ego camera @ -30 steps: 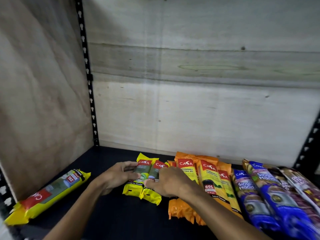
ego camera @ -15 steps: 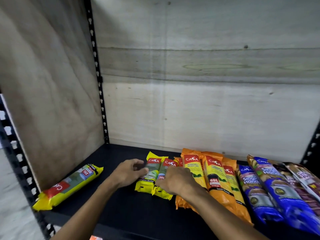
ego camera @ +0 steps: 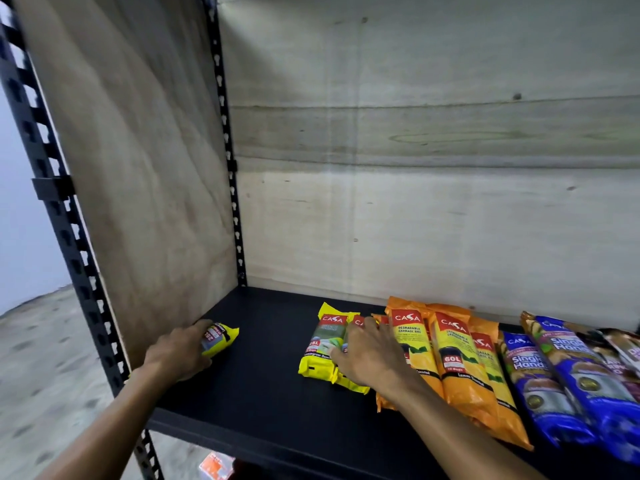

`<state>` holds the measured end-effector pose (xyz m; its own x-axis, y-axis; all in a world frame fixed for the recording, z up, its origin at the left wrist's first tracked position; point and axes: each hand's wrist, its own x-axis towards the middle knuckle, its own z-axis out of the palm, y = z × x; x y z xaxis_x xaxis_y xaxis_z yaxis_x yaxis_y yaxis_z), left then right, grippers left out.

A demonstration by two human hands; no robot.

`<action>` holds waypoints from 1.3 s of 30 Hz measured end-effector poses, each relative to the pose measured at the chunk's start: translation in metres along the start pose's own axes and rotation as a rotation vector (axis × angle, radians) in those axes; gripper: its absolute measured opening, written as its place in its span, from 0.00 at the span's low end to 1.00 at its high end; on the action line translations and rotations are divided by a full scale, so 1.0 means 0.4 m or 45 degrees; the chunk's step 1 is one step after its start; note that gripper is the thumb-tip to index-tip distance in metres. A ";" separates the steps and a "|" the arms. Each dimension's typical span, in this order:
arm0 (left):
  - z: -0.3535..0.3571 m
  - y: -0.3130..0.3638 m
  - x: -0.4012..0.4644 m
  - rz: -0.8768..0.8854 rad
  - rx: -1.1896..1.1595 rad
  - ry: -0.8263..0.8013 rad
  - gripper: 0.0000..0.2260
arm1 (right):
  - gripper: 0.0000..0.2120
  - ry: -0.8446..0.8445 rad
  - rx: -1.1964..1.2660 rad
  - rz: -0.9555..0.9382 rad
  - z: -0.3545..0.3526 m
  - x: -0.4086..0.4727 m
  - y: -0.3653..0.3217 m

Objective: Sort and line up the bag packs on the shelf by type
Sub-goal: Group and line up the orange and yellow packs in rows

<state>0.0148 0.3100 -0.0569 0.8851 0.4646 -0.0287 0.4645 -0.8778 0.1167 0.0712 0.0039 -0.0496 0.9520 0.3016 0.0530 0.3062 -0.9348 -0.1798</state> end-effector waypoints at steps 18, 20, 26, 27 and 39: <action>-0.073 0.329 -0.113 0.872 -0.534 0.285 0.33 | 0.08 -0.126 1.987 0.126 -0.127 -0.070 0.024; -0.041 0.352 -0.116 0.566 -0.808 0.264 0.30 | 0.09 -0.020 2.013 0.165 -0.125 -0.075 0.037; -0.035 0.445 -0.168 0.237 -1.725 -0.627 0.13 | 0.08 -0.002 1.999 0.201 -0.102 -0.092 0.036; -0.035 0.451 -0.167 0.256 -1.766 -0.618 0.12 | 0.05 0.012 1.935 0.210 -0.092 -0.093 0.036; -0.016 0.443 -0.106 0.294 -1.482 -0.527 0.09 | 0.19 0.036 0.938 0.059 -0.052 -0.086 0.039</action>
<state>0.0594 0.1353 -0.0286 0.9829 0.0575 -0.1752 0.1835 -0.2128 0.9597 0.0435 -0.0250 -0.0340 0.9667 0.2504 0.0527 0.1924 -0.5755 -0.7949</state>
